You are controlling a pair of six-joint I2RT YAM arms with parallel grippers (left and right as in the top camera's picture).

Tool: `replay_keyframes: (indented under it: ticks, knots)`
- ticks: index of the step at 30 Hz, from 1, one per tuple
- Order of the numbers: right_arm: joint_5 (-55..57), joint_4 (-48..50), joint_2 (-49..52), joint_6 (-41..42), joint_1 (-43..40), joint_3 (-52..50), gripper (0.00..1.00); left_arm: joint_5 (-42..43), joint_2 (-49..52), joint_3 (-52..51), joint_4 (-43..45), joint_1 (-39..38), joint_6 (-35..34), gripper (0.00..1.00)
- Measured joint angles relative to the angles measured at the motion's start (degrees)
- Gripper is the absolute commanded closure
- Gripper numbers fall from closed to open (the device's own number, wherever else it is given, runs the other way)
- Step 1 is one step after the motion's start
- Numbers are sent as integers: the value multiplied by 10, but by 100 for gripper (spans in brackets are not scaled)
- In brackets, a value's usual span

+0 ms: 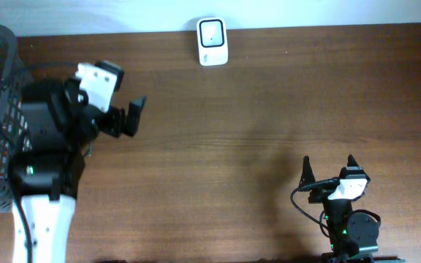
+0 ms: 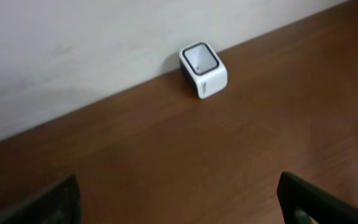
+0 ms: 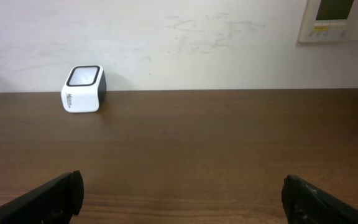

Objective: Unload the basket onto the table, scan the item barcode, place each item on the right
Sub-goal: 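Reach the left gripper into the grey basket toward the white tube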

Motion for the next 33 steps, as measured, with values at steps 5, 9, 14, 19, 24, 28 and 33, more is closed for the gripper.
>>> replay_keyframes:
  ticks: [5,9,14,19,24,28,33]
  knots:
    - [0,0,0,0,0,0,2,28,129,117,-108,1,0,1]
    - [0,0,0,0,0,0,2,68,148,117,-96,1,-1,0]
    - [0,0,0,0,0,0,2,30,149,159,-72,39,-86,5]
    - [0,0,0,0,0,0,2,-36,149,223,-72,64,-146,0]
    - [0,0,0,0,0,0,1,-106,149,269,-71,77,-172,1]
    - [0,0,0,0,0,0,2,-126,149,277,-70,136,-178,1]
    - [0,0,0,0,0,0,2,-154,149,277,-70,231,-208,0]
